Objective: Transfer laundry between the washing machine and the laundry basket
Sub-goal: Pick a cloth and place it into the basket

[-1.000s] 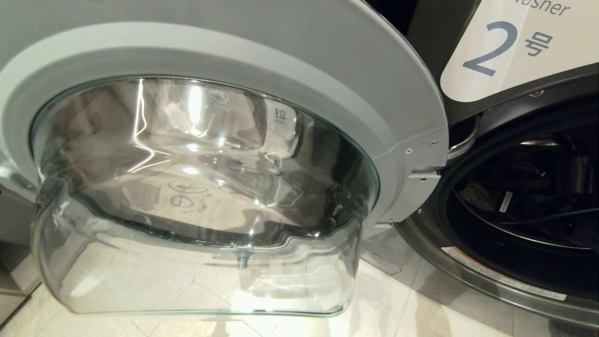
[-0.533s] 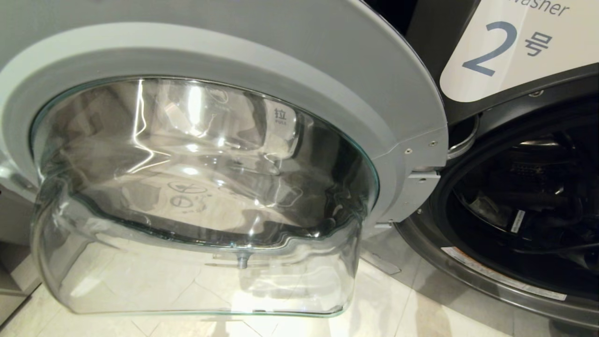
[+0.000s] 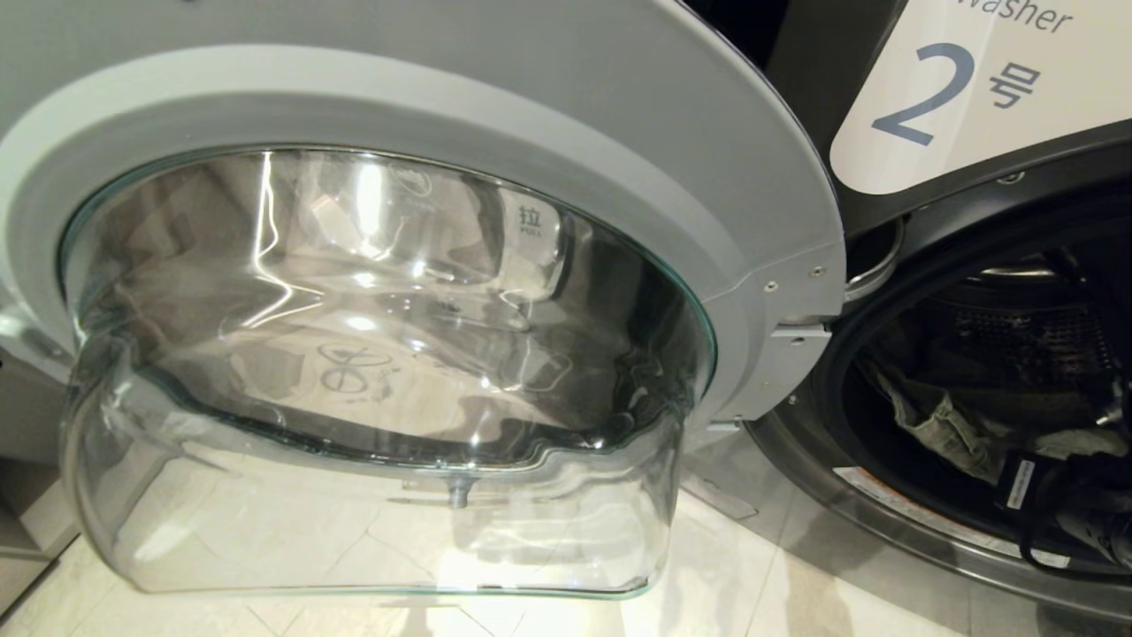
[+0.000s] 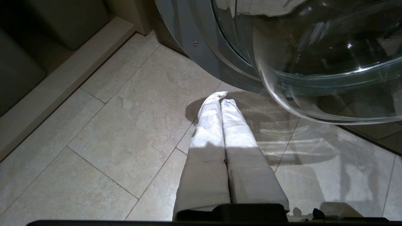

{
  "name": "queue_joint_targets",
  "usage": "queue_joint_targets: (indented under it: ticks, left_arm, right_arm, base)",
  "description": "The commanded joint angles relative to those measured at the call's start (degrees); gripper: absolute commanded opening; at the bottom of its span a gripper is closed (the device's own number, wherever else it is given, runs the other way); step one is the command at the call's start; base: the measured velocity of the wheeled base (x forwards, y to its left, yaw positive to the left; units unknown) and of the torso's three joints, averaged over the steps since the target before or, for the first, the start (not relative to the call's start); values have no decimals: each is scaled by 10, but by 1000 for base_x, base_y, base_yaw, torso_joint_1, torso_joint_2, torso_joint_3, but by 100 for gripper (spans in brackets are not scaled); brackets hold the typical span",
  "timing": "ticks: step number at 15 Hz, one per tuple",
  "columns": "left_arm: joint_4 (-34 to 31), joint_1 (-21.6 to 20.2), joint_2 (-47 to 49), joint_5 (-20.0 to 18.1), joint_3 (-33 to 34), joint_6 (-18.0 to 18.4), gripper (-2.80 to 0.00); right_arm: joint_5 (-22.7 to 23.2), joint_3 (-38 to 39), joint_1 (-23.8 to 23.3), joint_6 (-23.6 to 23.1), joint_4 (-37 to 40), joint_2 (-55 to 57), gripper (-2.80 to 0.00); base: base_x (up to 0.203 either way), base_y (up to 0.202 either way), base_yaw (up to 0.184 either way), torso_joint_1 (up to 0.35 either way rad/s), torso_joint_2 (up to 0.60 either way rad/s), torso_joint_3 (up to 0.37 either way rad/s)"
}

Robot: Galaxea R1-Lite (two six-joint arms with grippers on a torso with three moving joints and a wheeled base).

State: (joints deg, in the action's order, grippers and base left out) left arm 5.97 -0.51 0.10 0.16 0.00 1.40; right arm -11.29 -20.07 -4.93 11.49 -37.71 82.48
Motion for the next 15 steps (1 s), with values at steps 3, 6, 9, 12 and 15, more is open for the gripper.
queue_joint_targets:
  ticks: [3, 6, 9, 12, 15]
  left_arm:
    - [1, 0, 1, 0, 23, -1, -280]
    - [2, 0, 0, 0, 23, -2, -280]
    - [2, 0, 0, 1, 23, -3, -280]
    - [2, 0, 0, 2, 23, -8, -280]
    - [2, 0, 1, 5, 23, -15, -280]
  right_arm:
    - [10, 38, 6, -10, -2, -50, -280]
    - [5, 74, 10, -45, -2, -99, -280]
    - [-5, 91, 10, -115, 1, -189, -280]
    - [-8, 92, 10, -198, 61, -317, -280]
    - [29, 49, 10, -233, 230, -424, -280]
  base:
    - [0, 0, 0, 0, 0, 0]
    - [0, 0, 0, 0, 0, 0]
    - [0, 0, 0, 0, 0, 0]
    - [0, 0, 0, 0, 0, 0]
    - [0, 0, 0, 0, 0, 0]
